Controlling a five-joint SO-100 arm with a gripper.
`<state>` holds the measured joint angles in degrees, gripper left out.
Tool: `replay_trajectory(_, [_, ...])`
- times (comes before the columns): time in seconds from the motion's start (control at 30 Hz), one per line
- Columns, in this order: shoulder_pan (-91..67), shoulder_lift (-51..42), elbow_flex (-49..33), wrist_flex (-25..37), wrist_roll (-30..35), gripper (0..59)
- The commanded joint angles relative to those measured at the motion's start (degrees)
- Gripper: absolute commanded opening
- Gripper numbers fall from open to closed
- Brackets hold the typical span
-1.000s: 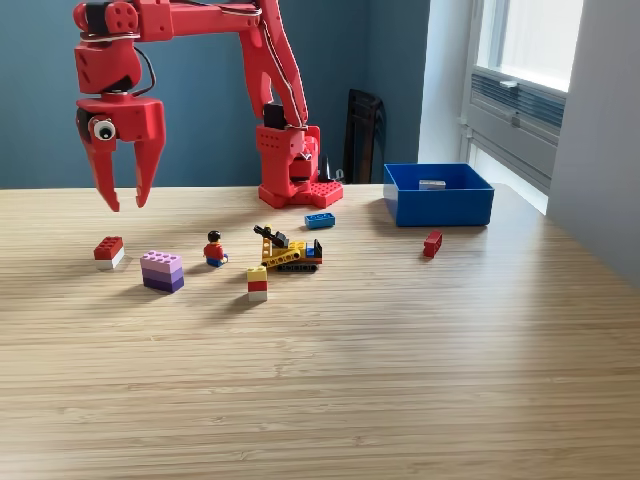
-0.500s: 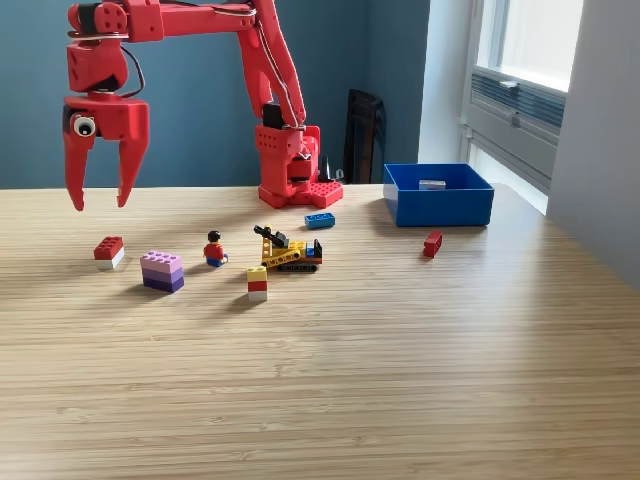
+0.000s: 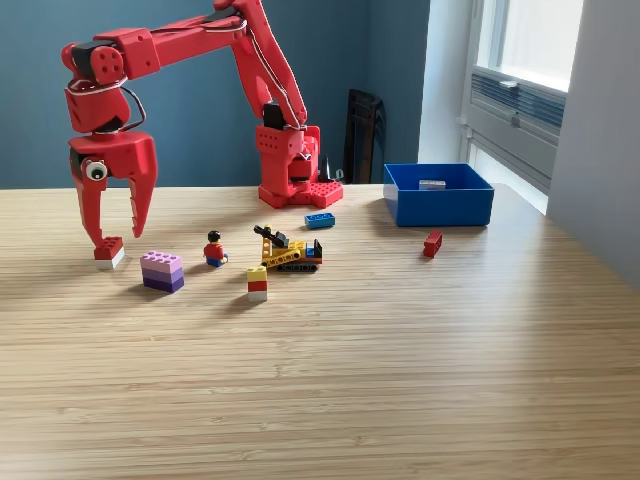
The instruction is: Grasp a lego block and put it in the bin.
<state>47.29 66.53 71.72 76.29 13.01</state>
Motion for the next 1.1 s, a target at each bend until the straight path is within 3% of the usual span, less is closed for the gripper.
replay_trajectory(0.03, [0.8, 0.0, -4.0, 0.9, -0.8, 18.7])
replay_trajectory(0.57, [6.0, -0.1, -6.9, 1.5, -6.7, 19.4])
replay_trajectory(1.1, [4.4, -0.1, 0.1, -2.8, -6.1, 19.1])
